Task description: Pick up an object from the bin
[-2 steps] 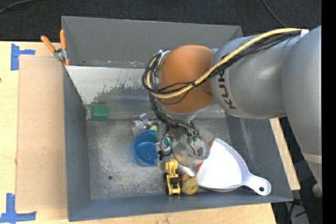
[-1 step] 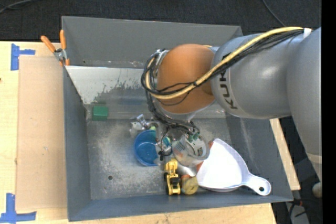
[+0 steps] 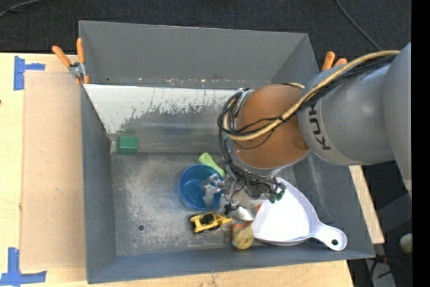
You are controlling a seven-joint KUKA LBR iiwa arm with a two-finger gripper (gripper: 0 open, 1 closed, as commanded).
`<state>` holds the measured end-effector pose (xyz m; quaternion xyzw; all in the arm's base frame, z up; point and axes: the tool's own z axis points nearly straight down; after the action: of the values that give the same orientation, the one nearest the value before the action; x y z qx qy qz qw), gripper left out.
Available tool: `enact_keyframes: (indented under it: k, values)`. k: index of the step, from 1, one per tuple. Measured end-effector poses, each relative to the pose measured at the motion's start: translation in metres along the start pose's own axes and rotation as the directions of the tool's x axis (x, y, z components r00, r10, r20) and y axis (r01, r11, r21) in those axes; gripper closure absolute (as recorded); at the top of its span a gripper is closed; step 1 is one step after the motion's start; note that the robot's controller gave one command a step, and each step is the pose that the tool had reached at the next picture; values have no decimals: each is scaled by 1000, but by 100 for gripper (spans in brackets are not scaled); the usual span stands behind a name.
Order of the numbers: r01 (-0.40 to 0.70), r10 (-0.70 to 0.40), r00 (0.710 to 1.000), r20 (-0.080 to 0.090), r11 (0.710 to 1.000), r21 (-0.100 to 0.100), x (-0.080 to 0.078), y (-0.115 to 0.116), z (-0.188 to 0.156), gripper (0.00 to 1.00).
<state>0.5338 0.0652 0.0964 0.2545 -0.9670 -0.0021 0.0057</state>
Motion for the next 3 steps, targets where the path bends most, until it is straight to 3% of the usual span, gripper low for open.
enact_keyframes:
  k: [3]
  values:
    - [20,-20,1000,0,1000,0,-2,-1,0,100]
